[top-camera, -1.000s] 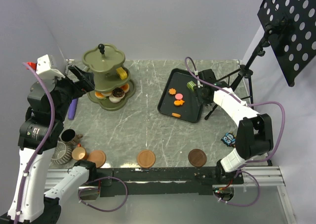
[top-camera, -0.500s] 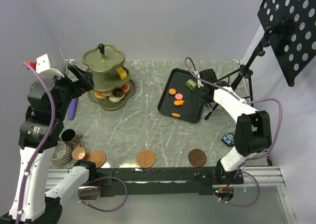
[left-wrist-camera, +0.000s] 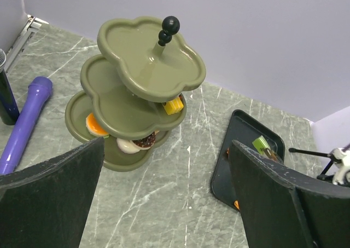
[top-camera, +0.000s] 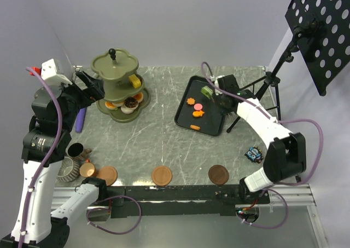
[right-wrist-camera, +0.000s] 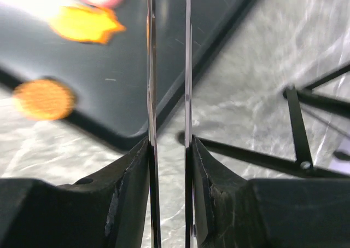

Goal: Serve the afternoon tea

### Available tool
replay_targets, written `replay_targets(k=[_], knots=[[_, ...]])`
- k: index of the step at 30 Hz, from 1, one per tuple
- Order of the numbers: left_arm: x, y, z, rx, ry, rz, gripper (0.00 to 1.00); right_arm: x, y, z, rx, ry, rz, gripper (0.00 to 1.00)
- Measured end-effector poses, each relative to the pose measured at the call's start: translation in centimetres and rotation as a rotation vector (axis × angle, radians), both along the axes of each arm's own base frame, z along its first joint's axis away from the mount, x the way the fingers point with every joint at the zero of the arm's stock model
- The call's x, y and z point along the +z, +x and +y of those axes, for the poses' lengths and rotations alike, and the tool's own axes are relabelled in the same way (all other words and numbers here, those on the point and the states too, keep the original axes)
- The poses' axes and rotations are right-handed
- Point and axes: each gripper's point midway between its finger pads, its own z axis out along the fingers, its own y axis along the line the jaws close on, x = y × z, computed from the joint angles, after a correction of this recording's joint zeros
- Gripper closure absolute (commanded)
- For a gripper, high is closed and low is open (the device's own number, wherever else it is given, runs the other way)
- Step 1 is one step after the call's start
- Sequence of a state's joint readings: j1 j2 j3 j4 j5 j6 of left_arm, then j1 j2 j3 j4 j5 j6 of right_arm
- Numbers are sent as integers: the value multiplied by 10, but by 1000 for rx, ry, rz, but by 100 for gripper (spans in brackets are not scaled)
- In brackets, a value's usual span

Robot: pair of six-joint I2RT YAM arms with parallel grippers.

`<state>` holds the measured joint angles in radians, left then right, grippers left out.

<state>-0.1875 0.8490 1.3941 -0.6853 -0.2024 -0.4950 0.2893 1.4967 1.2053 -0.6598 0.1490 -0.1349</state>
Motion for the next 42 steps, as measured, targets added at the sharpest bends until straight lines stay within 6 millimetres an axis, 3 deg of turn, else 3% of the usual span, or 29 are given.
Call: replay_targets(k=[3,6,13,17,22,28,33,38,42], knots=[[0,0,1,4,0,0,0,30,-9,35,88,6,-62,85],[0,0,2,7,-1,-1,0,62,-25,83,201,46,-127,86],[3,1,2,10,-15,-11,0,107,-68,172,396,152,-178,86],[2,1,1,10,-20,-13,0,129,-69,215,458,191,-208,85],[2,-2,0,5,-21,-16,0,129,-55,256,509,174,-213,85],[5,-6,1,4,-22,-28,0,119,-32,299,574,119,-207,85],[7,-9,2,7,-24,-39,0,124,-24,318,617,105,-226,82],[8,-12,3,7,-22,-45,0,134,-17,330,628,105,-249,61],[5,-12,3,7,-21,-40,0,129,-16,331,632,92,-239,52]])
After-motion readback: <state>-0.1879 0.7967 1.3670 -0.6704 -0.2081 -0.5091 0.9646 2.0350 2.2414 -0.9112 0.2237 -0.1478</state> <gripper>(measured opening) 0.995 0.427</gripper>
